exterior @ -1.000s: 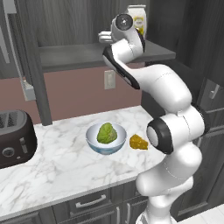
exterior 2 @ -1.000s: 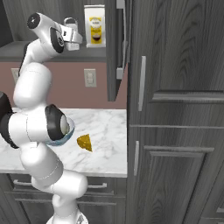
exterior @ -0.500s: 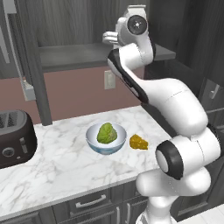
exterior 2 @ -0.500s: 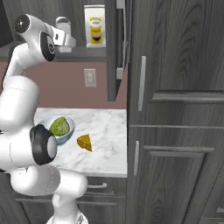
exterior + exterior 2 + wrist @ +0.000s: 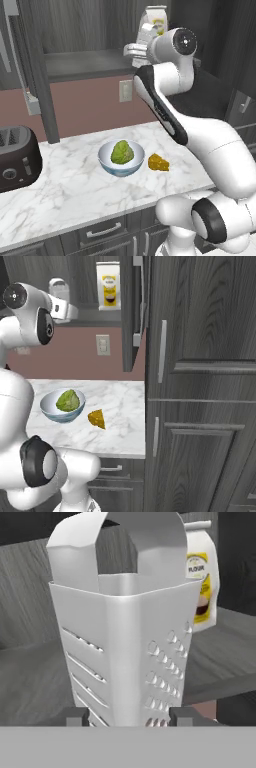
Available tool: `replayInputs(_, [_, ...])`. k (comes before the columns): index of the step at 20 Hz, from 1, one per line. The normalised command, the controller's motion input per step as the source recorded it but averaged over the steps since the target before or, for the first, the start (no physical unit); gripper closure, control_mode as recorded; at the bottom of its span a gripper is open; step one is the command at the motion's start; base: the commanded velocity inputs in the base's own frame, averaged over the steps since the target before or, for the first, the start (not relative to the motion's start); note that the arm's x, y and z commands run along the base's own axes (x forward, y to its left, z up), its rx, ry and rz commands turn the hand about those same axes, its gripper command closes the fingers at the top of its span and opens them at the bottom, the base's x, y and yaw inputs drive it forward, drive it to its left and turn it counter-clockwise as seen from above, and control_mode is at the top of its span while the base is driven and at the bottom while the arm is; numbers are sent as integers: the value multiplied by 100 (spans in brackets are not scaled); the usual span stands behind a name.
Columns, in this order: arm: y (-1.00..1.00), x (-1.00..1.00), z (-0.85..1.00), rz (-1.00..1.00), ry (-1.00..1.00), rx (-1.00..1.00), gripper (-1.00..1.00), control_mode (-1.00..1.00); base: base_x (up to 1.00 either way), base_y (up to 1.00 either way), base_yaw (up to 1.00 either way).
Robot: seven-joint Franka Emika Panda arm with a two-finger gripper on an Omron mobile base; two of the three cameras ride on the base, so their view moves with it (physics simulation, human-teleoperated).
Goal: Pick the cheese from the fridge and the cheese grater from the cabinet and place them next to the salad bowl.
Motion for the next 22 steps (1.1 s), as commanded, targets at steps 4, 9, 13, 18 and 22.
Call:
replayInputs(4, [0, -87, 1, 18, 3, 0, 100, -100, 0, 0, 0])
replayInputs(9, [0, -85, 0, 18, 4, 0, 100, -100, 0, 0, 0])
replayInputs(13, [0, -87, 0, 18, 2, 0, 100, -100, 0, 0, 0])
replayInputs(18, [0, -87, 0, 17, 0, 0, 100, -100, 0, 0, 0])
replayInputs(22, [3, -84, 0, 16, 0, 0, 100, -100, 0, 0, 0])
